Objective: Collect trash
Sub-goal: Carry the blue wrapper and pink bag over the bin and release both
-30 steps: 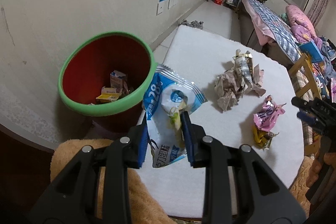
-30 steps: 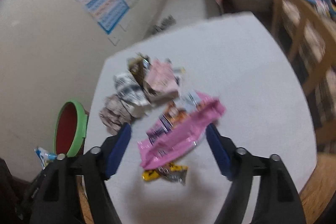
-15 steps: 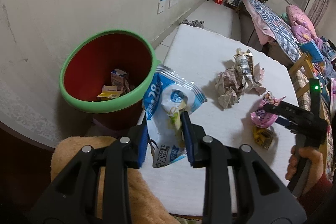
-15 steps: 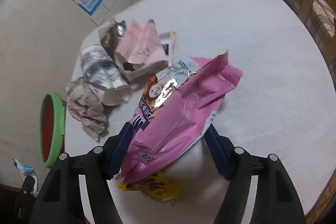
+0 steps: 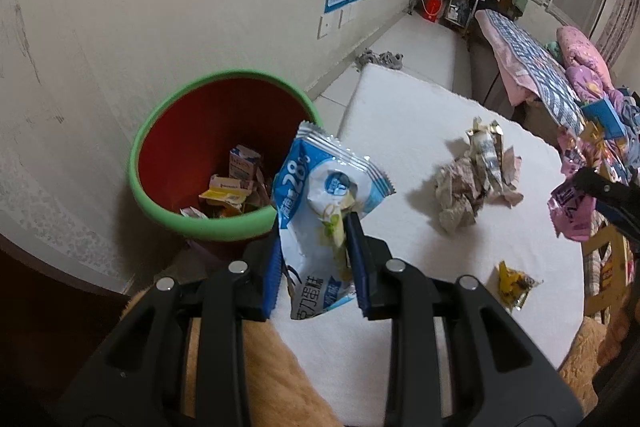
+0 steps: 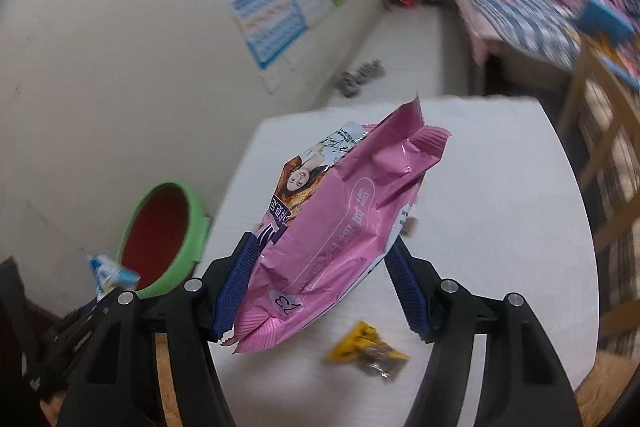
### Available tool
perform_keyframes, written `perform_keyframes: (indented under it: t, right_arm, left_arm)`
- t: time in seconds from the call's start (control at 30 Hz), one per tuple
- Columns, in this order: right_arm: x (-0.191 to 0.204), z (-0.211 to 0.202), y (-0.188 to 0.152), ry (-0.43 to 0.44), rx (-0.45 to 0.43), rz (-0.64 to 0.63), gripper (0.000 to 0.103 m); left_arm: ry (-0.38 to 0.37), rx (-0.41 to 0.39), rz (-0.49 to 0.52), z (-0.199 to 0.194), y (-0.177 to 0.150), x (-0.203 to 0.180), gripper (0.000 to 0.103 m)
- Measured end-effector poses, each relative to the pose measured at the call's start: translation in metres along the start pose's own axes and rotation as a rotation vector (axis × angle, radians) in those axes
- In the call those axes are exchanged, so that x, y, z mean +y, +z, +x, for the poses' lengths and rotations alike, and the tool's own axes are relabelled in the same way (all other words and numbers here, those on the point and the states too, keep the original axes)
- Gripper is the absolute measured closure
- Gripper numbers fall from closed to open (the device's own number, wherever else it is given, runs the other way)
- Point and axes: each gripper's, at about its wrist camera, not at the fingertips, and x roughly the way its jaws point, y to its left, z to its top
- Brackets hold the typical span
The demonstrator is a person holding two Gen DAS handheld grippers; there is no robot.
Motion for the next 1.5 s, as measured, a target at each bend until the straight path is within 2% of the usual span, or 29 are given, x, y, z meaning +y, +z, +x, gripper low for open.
perform_keyframes:
  t: [0.27, 0.5, 0.83, 1.13, 1.5]
  right_arm:
    - [0.073, 0.017, 0.004, 0.052, 0.012, -0.183, 0.039]
    - [0.121, 0.045, 0.011, 0.106, 0.047, -0.271, 0.039]
    - [0.185, 0.085, 0.016, 0.156, 0.083, -0.398, 0.039]
    - [0.221, 0.111, 0.007, 0.154, 0.112, -0.502, 0.039]
    - [0.24, 0.137, 0.002, 0.142, 0.142, -0.604, 0.038]
  left_arm:
    - [0.043, -0.028, -0.056, 0.0, 0.015, 0.039, 0.075]
    - [0.08, -0.041, -0.127, 0.006, 0.028, 0.082, 0.075]
    - [0.086, -0.045, -0.202, 0.02, 0.04, 0.12, 0.075]
    - [0.082, -0.031, -0.225, 0.037, 0.046, 0.128, 0.075]
    - [0.107, -0.014, -0.193, 0.053, 0.051, 0.129, 0.075]
